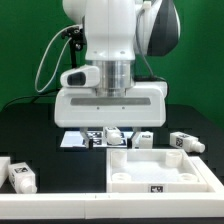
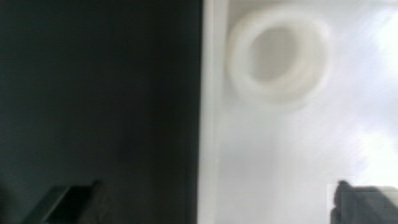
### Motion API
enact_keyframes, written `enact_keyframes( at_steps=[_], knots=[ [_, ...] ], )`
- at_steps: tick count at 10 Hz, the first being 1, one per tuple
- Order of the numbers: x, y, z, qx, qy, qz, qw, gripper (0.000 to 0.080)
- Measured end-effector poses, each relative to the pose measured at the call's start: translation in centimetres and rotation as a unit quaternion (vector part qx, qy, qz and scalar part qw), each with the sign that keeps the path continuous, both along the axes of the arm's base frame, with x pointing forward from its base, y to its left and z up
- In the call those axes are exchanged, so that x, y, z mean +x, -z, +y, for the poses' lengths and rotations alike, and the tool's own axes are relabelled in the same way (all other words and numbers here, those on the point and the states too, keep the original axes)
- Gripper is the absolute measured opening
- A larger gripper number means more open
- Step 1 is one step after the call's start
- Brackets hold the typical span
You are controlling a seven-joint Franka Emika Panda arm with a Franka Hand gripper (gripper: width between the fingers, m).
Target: Assemble one leg
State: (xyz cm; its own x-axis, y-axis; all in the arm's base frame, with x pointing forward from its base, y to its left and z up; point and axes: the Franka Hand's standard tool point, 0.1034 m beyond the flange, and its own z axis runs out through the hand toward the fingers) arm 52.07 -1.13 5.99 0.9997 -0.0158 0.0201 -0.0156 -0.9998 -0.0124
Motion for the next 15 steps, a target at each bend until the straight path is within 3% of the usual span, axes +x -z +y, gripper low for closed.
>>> enact_keyframes(
  at_steps=[1,2,5,6,7,8,9,12,14,15],
  knots=[
    [-0.6,-1.3,1.1,0.004,-0.004,0.001,1.0,0.0645],
    [-0.8,-1.6,1.6,0.004,-0.009,-0.002,1.0,0.0645],
    [-0.8,-1.0,1.6,0.003,0.0,-0.006,1.0,0.0649],
    [-2.0,0.4,2.6,-0.001,0.004,-0.017,1.0,0.0649],
    [-4.4,1.0,4.9,0.003,0.026,0.029,0.999,0.0649],
    [-5.7,0.3,7.2,0.006,0.025,0.069,0.997,0.0649],
    [-6.0,-0.3,8.0,0.008,0.018,0.097,0.995,0.0649],
    [-6.3,-0.5,7.8,0.008,0.02,0.201,0.979,0.0649],
    [-7.3,-0.8,8.0,0.012,0.034,0.314,0.949,0.0649],
    [-6.9,-0.6,8.1,0.011,0.035,0.352,0.935,0.0649]
  ],
)
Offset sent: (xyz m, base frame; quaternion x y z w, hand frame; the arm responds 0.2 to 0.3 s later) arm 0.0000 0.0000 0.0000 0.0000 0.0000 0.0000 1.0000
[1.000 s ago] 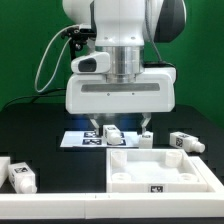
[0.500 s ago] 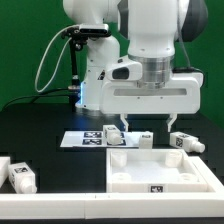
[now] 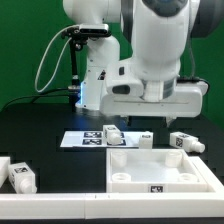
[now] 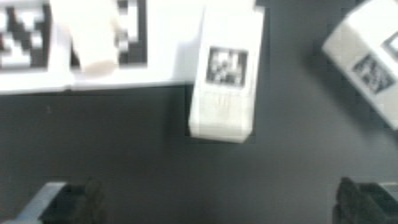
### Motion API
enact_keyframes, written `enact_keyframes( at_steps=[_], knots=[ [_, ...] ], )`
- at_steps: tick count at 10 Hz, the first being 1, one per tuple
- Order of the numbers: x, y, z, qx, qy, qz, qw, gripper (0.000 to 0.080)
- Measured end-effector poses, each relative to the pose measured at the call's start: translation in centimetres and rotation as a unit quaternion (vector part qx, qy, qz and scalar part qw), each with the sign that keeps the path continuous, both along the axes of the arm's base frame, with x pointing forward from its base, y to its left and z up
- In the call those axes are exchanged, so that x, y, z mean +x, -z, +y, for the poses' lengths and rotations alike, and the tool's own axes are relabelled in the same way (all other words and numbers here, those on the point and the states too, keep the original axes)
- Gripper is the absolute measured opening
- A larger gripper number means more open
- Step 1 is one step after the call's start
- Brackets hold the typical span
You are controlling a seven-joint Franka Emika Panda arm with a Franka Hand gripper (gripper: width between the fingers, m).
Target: Assemble one leg
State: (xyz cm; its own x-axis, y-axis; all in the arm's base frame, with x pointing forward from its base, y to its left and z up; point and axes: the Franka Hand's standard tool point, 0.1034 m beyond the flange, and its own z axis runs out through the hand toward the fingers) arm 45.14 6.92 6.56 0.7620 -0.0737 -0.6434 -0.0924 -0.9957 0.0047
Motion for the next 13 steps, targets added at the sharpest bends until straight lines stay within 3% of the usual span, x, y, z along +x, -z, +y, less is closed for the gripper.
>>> enact_keyframes(
  at_steps=[2,5,9,11,13],
  knots=[
    [-0.3,-0.2,0.0,0.001,-0.005,0.085,0.996,0.0649],
    [0.0,0.7,0.0,-0.002,0.0,0.087,0.996,0.0649],
    [-3.0,3.9,0.0,-0.007,0.019,0.126,0.992,0.0649],
    [-2.7,3.8,-0.1,-0.007,0.019,0.123,0.992,0.0649],
    [-3.5,4.2,0.2,-0.016,0.034,0.133,0.99,0.0649]
  ],
)
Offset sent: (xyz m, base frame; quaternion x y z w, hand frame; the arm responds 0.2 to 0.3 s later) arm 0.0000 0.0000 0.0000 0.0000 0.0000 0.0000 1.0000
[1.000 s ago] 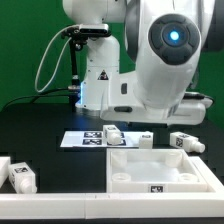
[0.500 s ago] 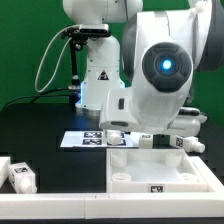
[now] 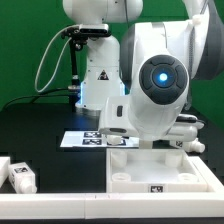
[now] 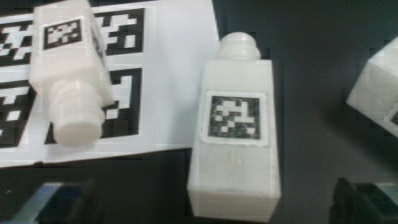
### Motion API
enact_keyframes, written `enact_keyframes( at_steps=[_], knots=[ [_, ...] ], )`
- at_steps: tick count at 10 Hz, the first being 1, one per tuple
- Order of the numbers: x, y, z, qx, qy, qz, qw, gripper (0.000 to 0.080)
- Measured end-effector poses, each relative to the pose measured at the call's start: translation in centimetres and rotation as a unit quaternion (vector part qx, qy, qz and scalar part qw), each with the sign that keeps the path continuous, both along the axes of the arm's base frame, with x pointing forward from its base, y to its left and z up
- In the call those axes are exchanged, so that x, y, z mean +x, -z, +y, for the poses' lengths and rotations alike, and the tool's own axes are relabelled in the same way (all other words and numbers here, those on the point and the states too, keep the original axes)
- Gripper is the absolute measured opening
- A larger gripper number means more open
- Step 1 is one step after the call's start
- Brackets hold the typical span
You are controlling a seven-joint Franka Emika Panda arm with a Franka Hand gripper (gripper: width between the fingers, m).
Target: Assemble one leg
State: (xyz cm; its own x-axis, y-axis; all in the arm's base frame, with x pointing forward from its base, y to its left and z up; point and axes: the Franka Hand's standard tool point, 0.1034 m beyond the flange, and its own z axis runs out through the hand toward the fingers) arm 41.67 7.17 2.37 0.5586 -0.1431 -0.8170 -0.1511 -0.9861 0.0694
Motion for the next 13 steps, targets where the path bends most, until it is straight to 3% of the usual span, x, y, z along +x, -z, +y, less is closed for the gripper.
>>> enact_keyframes(
  at_steps=[2,3,5,6,7,8,9,11,12,13],
  knots=[
    [-1.4,1.0,0.5,-0.011,0.004,0.014,1.0,0.0649],
    [-1.2,1.0,0.4,-0.01,0.004,0.012,1.0,0.0649],
    [-1.2,1.0,0.4,-0.011,0.005,0.01,1.0,0.0385],
    [-1.2,1.0,0.4,-0.011,0.005,0.01,1.0,0.0385],
    [-1.2,1.0,0.4,-0.01,0.005,0.01,1.0,0.0288],
    [-1.2,1.0,0.4,-0.01,0.005,0.01,1.0,0.0288],
    [-0.7,0.4,0.3,-0.007,0.004,0.007,1.0,0.0288],
    [1.7,-4.3,-0.3,0.008,0.004,-0.014,1.0,0.0288],
    [3.9,-6.7,-0.5,0.013,0.005,-0.04,0.999,0.0288],
    [5.3,-7.8,-0.3,0.011,0.005,-0.077,0.997,0.0288]
  ],
)
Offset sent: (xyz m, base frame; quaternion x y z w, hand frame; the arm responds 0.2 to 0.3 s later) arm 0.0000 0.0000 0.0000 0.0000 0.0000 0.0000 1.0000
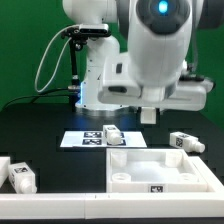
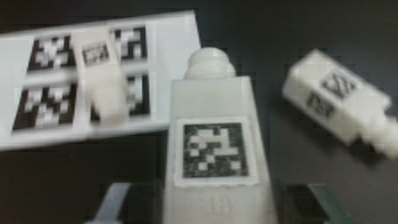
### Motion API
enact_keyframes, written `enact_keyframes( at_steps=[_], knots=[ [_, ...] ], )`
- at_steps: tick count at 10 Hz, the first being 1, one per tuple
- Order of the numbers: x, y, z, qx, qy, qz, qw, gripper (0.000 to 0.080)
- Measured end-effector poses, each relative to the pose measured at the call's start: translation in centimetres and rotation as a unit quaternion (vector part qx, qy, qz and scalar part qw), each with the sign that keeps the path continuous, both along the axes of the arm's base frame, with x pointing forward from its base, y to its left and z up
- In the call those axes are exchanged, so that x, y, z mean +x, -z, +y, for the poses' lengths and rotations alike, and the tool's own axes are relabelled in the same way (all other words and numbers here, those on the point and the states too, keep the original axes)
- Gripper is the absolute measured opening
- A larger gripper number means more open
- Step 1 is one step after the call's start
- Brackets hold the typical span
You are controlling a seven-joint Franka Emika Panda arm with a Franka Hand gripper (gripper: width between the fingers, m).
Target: Assemble one leg
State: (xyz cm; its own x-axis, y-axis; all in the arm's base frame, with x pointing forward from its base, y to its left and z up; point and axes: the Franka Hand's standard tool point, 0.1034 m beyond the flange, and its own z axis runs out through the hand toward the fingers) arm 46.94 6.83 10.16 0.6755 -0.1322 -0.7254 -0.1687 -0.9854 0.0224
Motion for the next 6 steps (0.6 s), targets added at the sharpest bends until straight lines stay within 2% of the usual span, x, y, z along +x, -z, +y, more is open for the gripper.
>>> enact_keyframes(
  at_steps=[1,3,4,5,6],
  knots=[
    [0.6,-0.2,0.4,-0.006,-0.008,-0.051,0.999,0.0288],
    [0.8,-0.1,0.7,-0.009,-0.007,-0.112,0.994,0.0288],
    [1.4,-0.1,0.8,-0.01,-0.006,-0.151,0.988,0.0288],
    [2.4,-0.6,1.2,-0.009,-0.01,-0.187,0.982,0.0288],
    [4.1,-2.2,1.6,-0.005,-0.013,-0.225,0.974,0.0288]
  ],
)
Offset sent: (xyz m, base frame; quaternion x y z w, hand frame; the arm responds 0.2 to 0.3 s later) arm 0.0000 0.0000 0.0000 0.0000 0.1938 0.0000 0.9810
